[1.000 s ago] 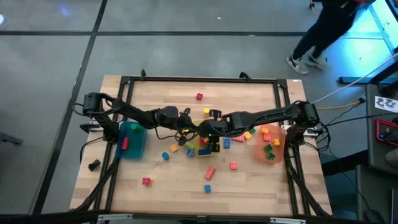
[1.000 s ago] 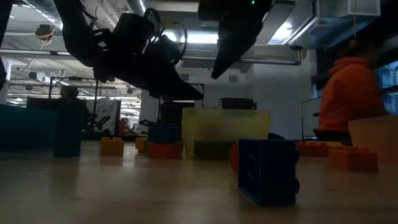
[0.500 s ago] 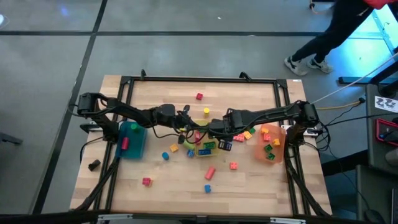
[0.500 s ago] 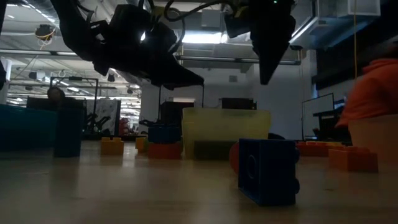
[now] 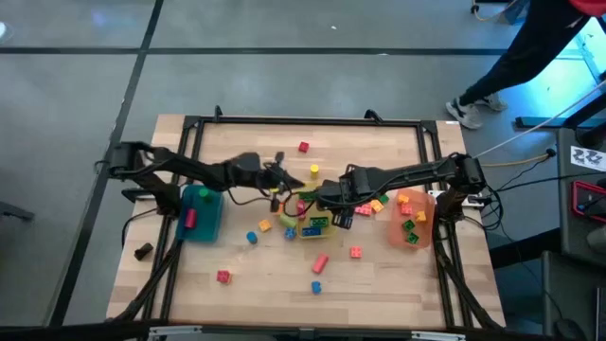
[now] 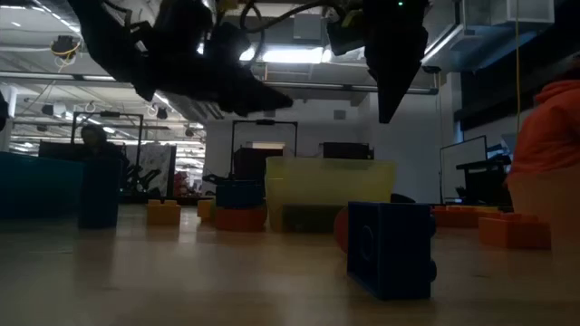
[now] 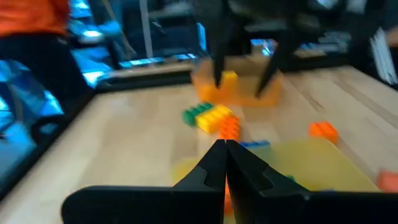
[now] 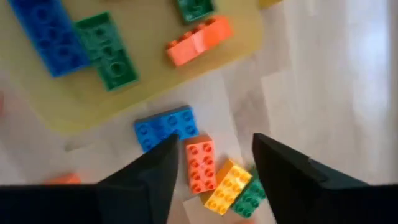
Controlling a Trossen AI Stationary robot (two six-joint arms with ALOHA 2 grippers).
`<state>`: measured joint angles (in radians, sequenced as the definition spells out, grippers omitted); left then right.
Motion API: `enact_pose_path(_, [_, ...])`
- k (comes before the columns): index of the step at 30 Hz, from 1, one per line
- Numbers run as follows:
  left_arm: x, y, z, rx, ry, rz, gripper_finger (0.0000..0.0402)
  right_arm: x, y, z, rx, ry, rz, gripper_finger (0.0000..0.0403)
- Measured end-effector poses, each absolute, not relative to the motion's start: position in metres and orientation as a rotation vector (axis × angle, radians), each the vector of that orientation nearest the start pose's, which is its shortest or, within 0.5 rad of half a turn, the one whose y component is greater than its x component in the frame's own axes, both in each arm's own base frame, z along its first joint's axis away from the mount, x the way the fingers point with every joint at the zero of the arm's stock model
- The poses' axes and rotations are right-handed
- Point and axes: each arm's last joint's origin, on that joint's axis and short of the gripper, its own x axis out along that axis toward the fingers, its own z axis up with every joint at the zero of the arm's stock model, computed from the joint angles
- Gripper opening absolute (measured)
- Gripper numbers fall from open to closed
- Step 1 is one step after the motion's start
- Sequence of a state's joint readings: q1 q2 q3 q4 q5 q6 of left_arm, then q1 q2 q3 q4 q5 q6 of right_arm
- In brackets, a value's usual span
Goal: Sort blocks by size
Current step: Put the orange 8 stud game piece into the yellow bin
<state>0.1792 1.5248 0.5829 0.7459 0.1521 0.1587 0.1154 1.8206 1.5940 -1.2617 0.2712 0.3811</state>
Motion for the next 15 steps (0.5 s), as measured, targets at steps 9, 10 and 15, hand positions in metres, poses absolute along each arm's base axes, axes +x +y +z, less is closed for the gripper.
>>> enact_pose_path(9, [0.215,0.064,0.194,0.085,0.113,0.154,0.0001,0.334,0.022,0.256,0.112,1.533,-0.408,0.0257])
enact_pose_path(10, [0.206,0.063,0.192,0.086,0.106,0.164,0.0001,0.333,0.020,0.253,0.130,1.553,-0.396,0.0257])
enact_pose_path(15, [0.172,0.057,0.190,0.103,0.031,0.194,0.0001,0.324,0.016,0.227,0.134,1.631,-0.369,0.0257])
